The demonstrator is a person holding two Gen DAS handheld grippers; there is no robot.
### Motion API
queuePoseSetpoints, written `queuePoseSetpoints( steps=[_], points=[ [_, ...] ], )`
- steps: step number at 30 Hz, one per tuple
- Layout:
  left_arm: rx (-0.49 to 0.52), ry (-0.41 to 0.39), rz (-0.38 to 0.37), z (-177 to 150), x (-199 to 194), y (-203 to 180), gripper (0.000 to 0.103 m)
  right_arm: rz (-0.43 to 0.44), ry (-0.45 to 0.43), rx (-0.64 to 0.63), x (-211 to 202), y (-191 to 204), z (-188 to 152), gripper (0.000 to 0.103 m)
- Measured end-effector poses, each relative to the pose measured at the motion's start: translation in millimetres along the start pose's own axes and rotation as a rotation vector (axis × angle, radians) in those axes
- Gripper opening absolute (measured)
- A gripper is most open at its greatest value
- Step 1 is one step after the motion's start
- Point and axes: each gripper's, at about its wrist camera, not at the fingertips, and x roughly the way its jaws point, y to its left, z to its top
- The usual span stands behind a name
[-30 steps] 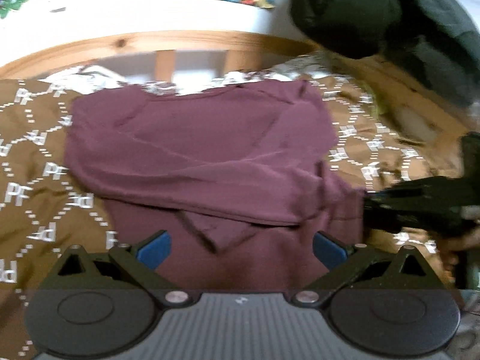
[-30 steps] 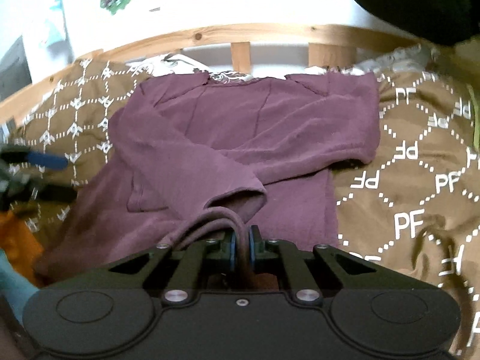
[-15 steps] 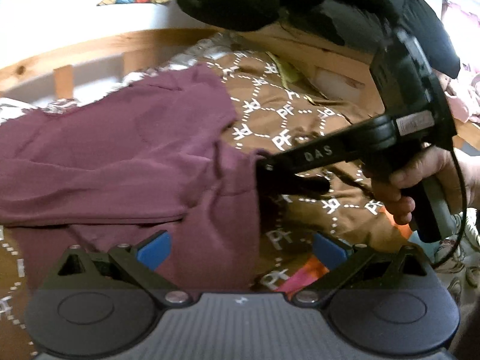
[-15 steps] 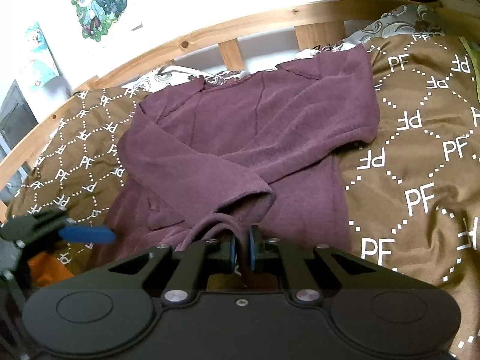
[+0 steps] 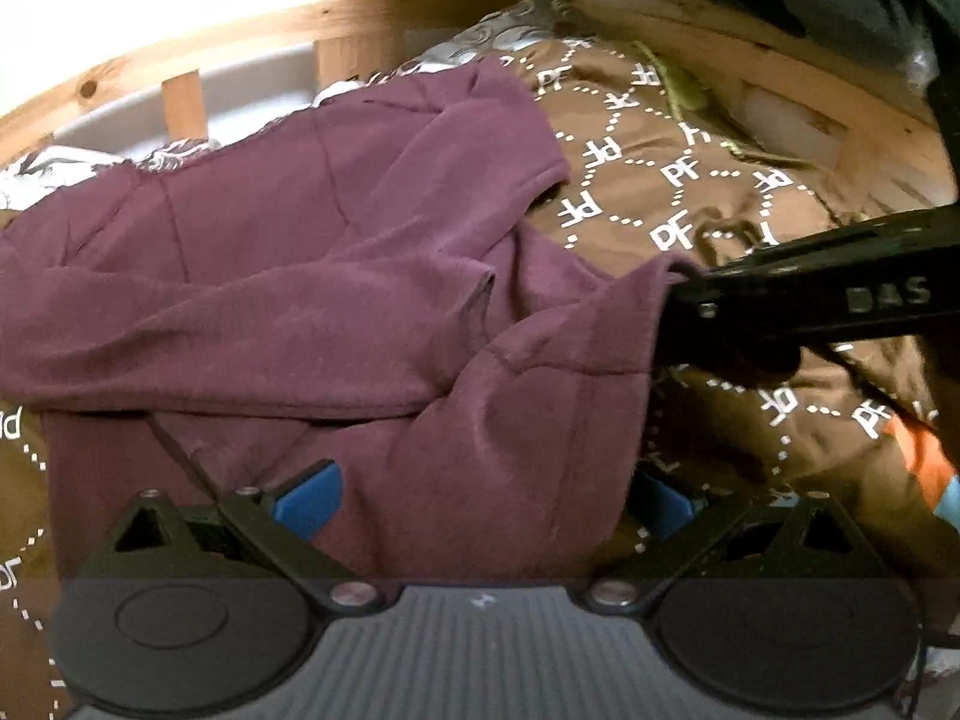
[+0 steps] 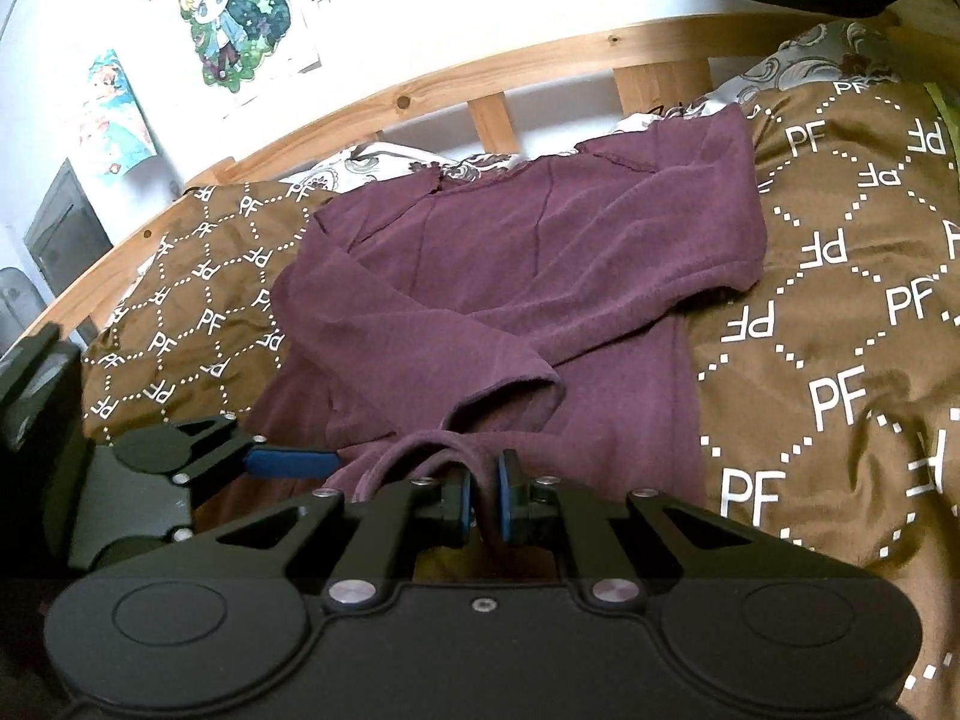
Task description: Fold small clothes
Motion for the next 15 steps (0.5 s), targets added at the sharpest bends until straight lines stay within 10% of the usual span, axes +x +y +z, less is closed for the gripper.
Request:
queuePoseSetpoints(
  steps=[15],
  points=[
    [-0.139,-0.018,0.126,-5,-46,51,0.091,-0.023,-0.050,-0.030,-4,11,4,0.009]
  ],
)
